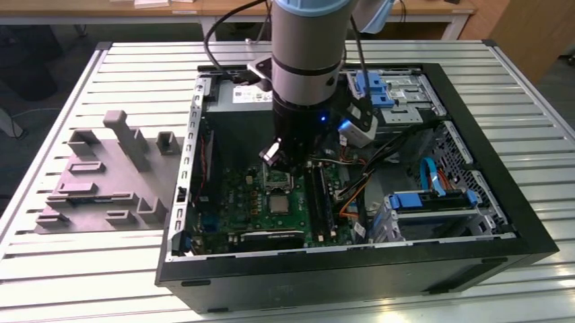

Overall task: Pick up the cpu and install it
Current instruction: 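Close the cpu cover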

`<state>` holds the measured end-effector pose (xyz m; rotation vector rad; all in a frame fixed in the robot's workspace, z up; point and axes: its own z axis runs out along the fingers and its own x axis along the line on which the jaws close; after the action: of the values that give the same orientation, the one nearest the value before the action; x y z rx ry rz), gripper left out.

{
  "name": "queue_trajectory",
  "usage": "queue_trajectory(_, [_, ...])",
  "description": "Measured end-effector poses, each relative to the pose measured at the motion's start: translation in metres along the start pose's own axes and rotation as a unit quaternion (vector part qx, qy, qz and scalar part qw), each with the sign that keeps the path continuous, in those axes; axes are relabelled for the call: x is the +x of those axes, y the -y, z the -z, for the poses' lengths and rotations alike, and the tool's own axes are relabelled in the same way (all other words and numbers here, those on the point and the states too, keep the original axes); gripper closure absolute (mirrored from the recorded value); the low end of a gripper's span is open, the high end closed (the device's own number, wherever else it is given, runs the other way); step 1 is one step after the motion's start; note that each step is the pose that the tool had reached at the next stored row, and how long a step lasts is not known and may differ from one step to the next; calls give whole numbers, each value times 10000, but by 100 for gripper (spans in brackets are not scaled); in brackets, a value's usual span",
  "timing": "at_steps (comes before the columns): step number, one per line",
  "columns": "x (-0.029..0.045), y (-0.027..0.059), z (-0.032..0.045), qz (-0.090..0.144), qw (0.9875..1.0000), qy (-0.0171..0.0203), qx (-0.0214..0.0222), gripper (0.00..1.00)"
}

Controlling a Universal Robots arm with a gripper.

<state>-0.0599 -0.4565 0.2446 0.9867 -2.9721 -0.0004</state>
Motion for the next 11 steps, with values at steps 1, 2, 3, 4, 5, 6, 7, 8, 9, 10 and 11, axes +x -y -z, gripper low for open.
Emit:
queue_trajectory(1, [-22,-3,-6,0,10000,0,0,89])
queue_trajectory(2, [-38,-5,-11,0,10000,0,-1,89])
queue_trajectory(3, [-47,-6,-15,0,10000,1,-2,89])
queue_trajectory(4, [-47,-7,-16,0,10000,2,-2,89])
queue_trajectory(5, [-47,-7,-16,0,10000,2,-2,89])
queue_trajectory(6, [-47,-7,-16,0,10000,1,-2,89])
queue_trajectory(7, [-48,-6,-16,0,10000,2,-2,89])
queue_trajectory(8, [-48,-6,-16,0,10000,1,-2,89])
queue_trajectory(9, [-48,-7,-16,0,10000,2,-2,89])
queue_trajectory(10, [-48,-7,-16,0,10000,2,-2,89])
queue_trajectory(11, [-48,-6,-16,0,10000,1,-2,89])
